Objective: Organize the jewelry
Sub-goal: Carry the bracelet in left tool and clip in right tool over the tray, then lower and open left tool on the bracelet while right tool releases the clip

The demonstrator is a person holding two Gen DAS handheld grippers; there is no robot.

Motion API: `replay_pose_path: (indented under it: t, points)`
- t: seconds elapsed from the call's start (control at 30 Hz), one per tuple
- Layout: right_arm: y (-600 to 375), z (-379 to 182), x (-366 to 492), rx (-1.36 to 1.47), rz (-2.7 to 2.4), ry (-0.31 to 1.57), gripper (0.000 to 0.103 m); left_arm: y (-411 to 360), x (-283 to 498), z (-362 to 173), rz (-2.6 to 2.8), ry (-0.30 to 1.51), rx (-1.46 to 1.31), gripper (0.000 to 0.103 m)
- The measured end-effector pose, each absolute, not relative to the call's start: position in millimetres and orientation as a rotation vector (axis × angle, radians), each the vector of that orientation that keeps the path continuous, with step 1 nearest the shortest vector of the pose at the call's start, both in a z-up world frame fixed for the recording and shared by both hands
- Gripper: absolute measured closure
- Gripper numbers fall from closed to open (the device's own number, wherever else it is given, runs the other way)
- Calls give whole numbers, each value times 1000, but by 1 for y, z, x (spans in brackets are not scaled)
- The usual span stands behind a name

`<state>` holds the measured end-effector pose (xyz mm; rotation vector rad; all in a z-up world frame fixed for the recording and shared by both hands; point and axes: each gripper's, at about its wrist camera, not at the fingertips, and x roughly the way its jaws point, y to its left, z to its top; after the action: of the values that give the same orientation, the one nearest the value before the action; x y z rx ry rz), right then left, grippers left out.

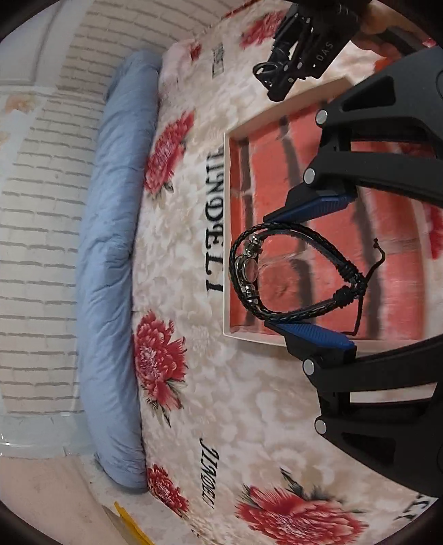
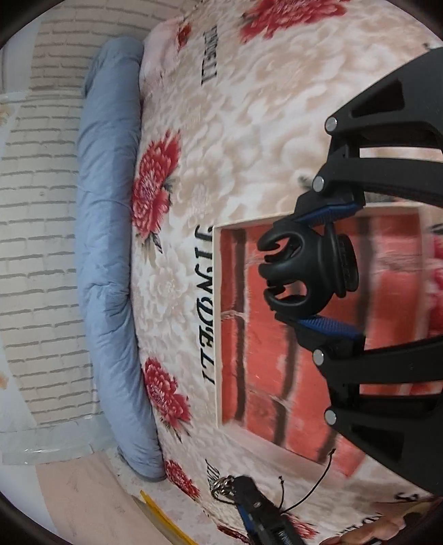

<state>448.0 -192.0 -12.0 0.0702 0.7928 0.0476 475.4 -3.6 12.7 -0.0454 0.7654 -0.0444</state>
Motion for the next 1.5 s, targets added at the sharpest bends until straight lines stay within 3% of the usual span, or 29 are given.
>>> replay_pose_path:
  t: [0.33,0.7,0.9,1.03,1.1,1.17,1.37,1.5]
  points:
    - [-185,-57,542,81,27,949,56,-15,561,-39,-31,896,-25,50]
    - [-182,-83,567,50,4,1024,56,-18,594,-80,-23,1040,-30,50]
    - [-183,-84,569,59,13,1021,55,-23,597,-84,4,1041,29,43]
    - [-184,-76,563,64,33,1014,41,-22,596,-81,25,1045,39,37]
    - [-185,-65,556,87,62,994,40,-20,591,-74,23,1030,41,34]
    - [-187,-51,547,85,66,969,34,-17,583,-64,20,1008,36,24]
    - [-200,-7,503,63,47,877,19,-13,528,-7,-17,873,37,11]
    - [-213,16,465,62,27,834,15,-9,486,26,-21,788,54,6]
